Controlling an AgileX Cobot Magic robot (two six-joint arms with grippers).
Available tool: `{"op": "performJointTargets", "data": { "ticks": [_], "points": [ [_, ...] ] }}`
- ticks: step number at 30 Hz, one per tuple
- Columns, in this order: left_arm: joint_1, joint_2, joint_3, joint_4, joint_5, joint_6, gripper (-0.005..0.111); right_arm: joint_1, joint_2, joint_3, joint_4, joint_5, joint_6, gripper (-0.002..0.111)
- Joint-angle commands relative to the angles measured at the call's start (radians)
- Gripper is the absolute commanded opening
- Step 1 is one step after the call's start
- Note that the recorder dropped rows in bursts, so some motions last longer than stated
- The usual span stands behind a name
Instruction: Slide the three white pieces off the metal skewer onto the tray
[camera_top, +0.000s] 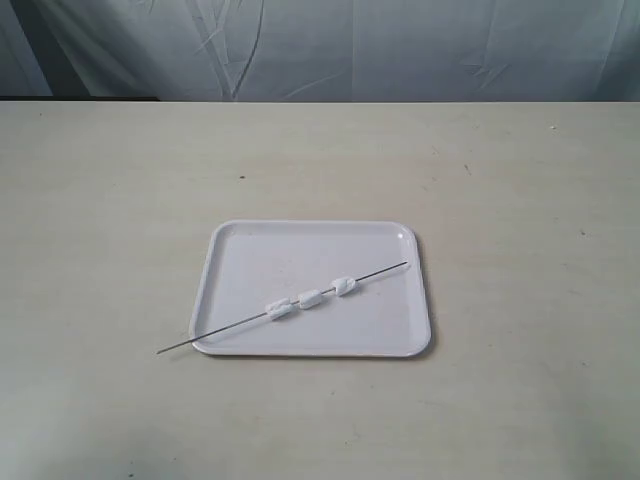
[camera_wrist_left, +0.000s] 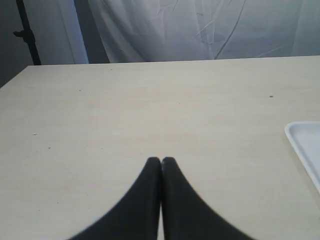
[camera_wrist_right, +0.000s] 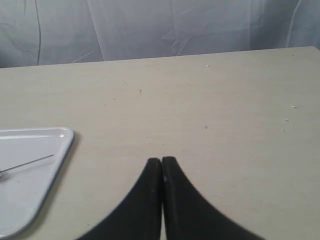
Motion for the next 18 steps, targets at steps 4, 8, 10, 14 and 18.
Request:
{"op": "performJointTargets", "data": {
  "ticks": [4, 8, 10, 14, 18],
  "points": [
    [0.001, -0.005, 0.004, 0.090, -0.025, 0.000, 0.000, -0.004, -0.006, 0.002, 0.000, -0.002, 0.000, -0.001],
    [0.001, -0.005, 0.004, 0.054, -0.108, 0.000, 0.000, -0.004, -0.006, 0.002, 0.000, -0.002, 0.000, -0.001],
    [0.001, -0.005, 0.004, 0.020, -0.174, 0.000, 0.000, -0.004, -0.006, 0.002, 0.000, -0.002, 0.000, -0.001],
    [0.001, -0.005, 0.004, -0.055, -0.439, 0.000, 0.000, -0.004, -0.006, 0.002, 0.000, -0.002, 0.000, -0.001],
    [0.001, -0.005, 0.004, -0.055, -0.731, 0.000, 0.000, -0.004, -0.006, 0.002, 0.000, -0.002, 0.000, -0.001]
  ]
}}
